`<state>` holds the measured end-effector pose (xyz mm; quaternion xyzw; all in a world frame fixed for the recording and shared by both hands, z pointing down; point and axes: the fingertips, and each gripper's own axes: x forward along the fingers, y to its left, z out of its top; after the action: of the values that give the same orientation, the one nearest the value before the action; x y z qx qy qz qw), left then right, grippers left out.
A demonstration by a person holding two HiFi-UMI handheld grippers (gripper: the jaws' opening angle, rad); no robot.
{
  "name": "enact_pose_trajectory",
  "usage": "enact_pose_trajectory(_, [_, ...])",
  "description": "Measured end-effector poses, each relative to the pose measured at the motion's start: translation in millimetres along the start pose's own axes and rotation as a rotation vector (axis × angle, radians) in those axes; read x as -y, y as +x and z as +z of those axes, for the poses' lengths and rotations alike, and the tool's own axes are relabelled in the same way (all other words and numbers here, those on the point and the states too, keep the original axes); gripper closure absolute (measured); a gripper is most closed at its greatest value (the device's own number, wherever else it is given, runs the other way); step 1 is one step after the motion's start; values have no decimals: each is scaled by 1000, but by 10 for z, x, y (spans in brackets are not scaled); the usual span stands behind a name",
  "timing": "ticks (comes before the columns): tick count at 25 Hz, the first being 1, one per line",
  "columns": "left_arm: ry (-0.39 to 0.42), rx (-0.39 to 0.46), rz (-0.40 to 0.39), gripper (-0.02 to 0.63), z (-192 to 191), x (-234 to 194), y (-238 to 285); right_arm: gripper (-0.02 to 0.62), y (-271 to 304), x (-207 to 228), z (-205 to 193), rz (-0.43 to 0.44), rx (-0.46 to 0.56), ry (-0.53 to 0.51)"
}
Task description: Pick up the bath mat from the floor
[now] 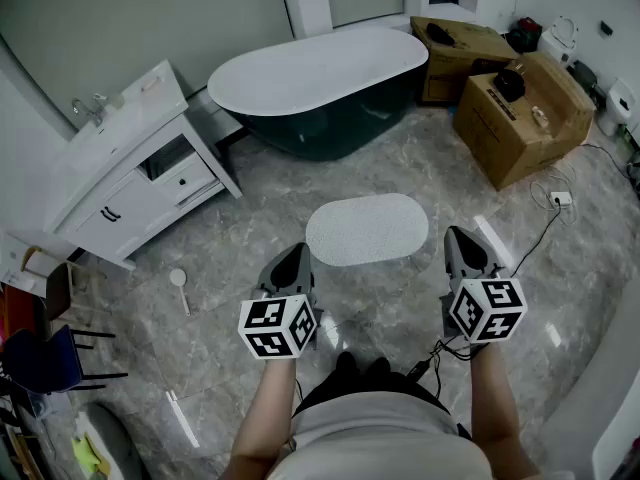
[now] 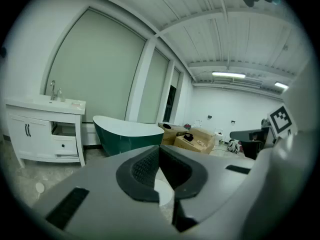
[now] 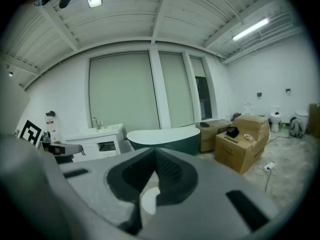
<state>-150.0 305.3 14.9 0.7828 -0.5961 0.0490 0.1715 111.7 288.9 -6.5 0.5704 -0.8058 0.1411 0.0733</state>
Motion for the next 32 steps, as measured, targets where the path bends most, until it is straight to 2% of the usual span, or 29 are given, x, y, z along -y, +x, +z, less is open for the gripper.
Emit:
enact_pose_trajectory(9, [-10, -5, 44, 603, -130, 210, -54, 595, -154, 289, -137, 10, -22, 47])
enact_pose_trajectory(13, [-39, -15, 70, 603, -228, 306, -71, 594, -237, 476, -165, -3, -15, 62])
enact_pose_trajectory(20, [-24, -41, 101, 555, -354, 363, 7, 592, -224, 675, -213, -21, -20, 26])
enact_pose_trajectory(26, [-8, -85, 104, 505, -406, 276, 311, 577, 27, 864, -267, -36, -46, 58])
enact_pose_trajectory(32, [-16, -84, 85, 481, -299, 88, 907, 545, 525, 979, -216, -14, -68, 55])
